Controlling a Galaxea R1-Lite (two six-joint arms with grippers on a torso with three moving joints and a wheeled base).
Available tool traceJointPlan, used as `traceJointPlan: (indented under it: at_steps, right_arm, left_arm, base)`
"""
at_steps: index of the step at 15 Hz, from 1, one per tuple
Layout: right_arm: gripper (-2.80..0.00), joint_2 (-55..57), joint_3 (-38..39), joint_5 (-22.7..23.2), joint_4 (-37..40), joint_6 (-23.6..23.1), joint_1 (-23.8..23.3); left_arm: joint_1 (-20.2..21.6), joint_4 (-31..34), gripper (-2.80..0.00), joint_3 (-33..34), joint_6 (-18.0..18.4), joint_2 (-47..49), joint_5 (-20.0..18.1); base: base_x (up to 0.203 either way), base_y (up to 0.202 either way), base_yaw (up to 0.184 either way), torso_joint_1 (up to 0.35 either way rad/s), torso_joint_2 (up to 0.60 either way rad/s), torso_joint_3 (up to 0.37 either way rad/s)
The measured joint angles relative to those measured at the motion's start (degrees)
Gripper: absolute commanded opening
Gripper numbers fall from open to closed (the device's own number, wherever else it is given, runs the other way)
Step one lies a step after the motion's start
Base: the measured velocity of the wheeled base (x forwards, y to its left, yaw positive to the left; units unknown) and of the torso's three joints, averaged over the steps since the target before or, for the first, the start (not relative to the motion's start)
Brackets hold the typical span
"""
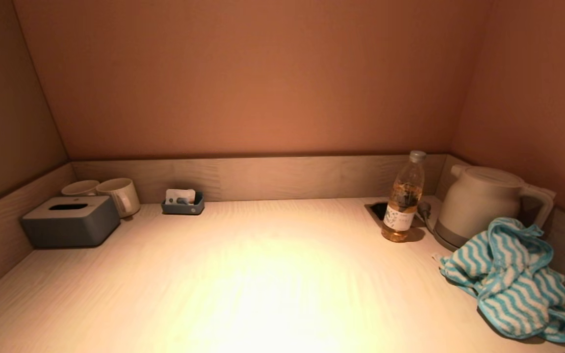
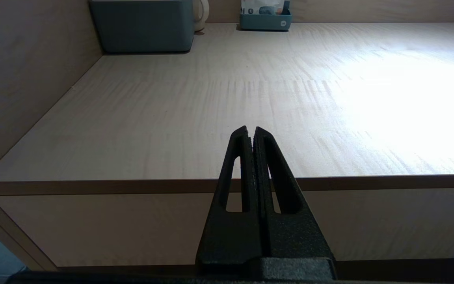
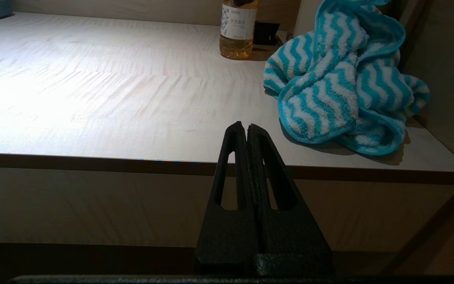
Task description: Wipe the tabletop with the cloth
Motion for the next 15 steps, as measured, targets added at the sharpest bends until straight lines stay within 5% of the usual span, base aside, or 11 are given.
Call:
traceJointPlan:
  at_steps: [15]
  right_arm:
    - [-2.8,0.0,0.0,0.0,0.02,-0.01,-0.02]
  left_arm:
    - [-0.01,0.02,-2.8,0.0,-0.02,0.0,0.0]
  base:
    - [0.0,0.0,0.0,0.0,0.0,0.0]
